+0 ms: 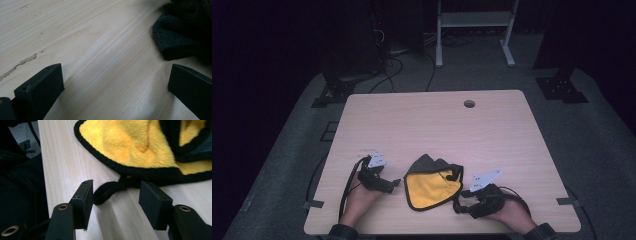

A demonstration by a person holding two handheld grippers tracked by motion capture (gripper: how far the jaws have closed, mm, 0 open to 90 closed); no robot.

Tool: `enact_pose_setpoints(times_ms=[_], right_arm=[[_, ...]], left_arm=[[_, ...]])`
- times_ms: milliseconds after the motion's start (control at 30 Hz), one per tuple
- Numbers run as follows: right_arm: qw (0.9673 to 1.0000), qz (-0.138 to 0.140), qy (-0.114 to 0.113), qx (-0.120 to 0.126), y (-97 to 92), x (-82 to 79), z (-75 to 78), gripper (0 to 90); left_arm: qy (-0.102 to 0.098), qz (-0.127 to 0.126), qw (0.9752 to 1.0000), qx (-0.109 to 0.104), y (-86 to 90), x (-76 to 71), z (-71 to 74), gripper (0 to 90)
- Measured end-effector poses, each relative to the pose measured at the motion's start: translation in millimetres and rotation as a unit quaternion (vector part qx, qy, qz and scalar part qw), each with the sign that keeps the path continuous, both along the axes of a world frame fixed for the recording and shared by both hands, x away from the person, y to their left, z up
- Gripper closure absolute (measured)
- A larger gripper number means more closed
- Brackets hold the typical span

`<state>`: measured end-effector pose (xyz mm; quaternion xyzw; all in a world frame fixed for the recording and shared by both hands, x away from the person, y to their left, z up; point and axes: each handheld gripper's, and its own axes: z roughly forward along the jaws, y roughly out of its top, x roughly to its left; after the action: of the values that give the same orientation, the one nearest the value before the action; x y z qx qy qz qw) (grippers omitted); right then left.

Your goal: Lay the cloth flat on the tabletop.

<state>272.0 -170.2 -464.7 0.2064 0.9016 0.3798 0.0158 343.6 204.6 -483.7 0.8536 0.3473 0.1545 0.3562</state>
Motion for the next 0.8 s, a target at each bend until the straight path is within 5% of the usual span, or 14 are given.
enact_pose_setpoints(times_ms=[167, 267, 367, 567, 800], right_arm=[[0.9996, 0.010, -0.010, -0.025, 10.5, -5.3, -5.0, 48.4], [0.9984, 0.005, -0.037, -0.042, 11.6, -7.8, -5.6, 65.6], [0.9981, -0.009, -0.036, -0.049, 7.9, -5.3, -4.2, 81.9], [0.9972, -0.046, -0.045, -0.039, -8.9, 5.3, 3.7, 84.2], [0.9920, -0.106, -0.068, -0.014, -39.3, 18.7, 17.1, 84.2]], left_arm=[[0.001, -0.002, 1.0000, 0.003, 0.4, 0.0, 0.3, 0.0], [0.001, -0.001, 1.0000, 0.002, 0.2, 0.0, 0.1, 0.0], [0.001, 0.001, 1.0000, 0.000, -0.1, -0.1, 0.0, 0.0], [0.000, 0.000, 1.0000, 0.000, 0.0, 0.1, 0.0, 0.0], [0.000, 0.000, 1.0000, 0.000, 0.0, 0.1, 0.0, 0.0]])
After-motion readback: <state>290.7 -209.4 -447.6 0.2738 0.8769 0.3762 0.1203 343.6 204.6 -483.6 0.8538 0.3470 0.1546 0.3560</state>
